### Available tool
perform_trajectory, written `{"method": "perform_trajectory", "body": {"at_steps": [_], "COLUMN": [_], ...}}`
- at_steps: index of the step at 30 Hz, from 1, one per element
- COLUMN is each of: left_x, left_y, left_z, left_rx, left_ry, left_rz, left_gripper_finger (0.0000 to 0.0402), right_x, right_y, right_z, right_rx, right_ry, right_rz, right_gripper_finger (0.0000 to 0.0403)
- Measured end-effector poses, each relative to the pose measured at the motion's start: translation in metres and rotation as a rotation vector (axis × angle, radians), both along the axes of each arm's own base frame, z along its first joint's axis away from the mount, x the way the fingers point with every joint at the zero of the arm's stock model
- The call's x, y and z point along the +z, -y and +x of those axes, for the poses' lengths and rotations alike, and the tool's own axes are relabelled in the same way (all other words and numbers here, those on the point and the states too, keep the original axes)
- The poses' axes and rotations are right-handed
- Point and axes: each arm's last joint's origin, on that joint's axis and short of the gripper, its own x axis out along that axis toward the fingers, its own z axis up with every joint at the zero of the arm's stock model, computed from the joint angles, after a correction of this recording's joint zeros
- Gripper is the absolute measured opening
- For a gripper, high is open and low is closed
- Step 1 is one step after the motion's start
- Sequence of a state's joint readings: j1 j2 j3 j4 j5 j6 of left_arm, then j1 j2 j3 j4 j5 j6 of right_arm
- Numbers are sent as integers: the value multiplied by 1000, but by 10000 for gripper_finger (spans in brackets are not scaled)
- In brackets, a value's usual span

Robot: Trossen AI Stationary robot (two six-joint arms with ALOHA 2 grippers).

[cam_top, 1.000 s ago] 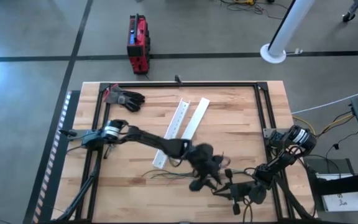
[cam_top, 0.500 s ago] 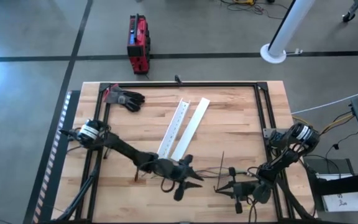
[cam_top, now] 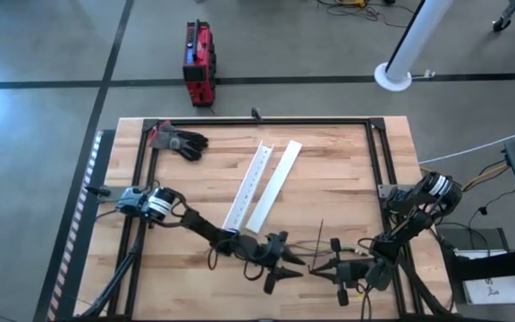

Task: Ziptie cables
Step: Wrap the cable wires with the black zip tie

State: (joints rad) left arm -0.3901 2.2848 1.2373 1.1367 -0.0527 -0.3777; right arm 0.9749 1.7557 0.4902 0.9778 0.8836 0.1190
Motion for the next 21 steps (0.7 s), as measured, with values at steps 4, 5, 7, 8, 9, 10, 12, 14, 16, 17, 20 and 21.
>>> {"method": "perform_trajectory", "body": {"at_steps": [4,5,7,8,9,10,12,14,16,17,20,21], "left_x": [3,3,4,5,6,6,7,9,10,9,10,10], "left_y": [2,2,3,3,3,3,3,3,3,3,2,1], "left_z": [3,4,6,7,8,9,10,11,11,11,11,11], "left_rx": [-13,-12,-11,-7,3,18,39,41,41,44,77,94], "left_ry": [-18,-22,-26,-26,-28,-29,-22,-7,-8,-11,-10,-9], "left_rz": [10,12,15,23,33,40,48,56,57,58,53,52], "left_gripper_finger": [155,155,152,150,148,145,139,131,123,119,105,101], "right_x": [0,0,0,0,0,0,1,1,1,1,1,1], "right_y": [0,0,1,2,2,2,2,2,2,2,2,2], "right_z": [0,0,1,1,2,2,2,2,2,2,2,2], "right_rx": [-7,-5,-12,-16,-24,-32,-33,-37,-41,-44,-47,-49], "right_ry": [5,5,6,7,9,11,13,12,12,13,14,15], "right_rz": [-25,-27,-33,-35,-37,-39,-40,-29,-18,-16,-16,-17], "right_gripper_finger": [0,0,0,0,0,0,0,0,0,0,0,0]}}
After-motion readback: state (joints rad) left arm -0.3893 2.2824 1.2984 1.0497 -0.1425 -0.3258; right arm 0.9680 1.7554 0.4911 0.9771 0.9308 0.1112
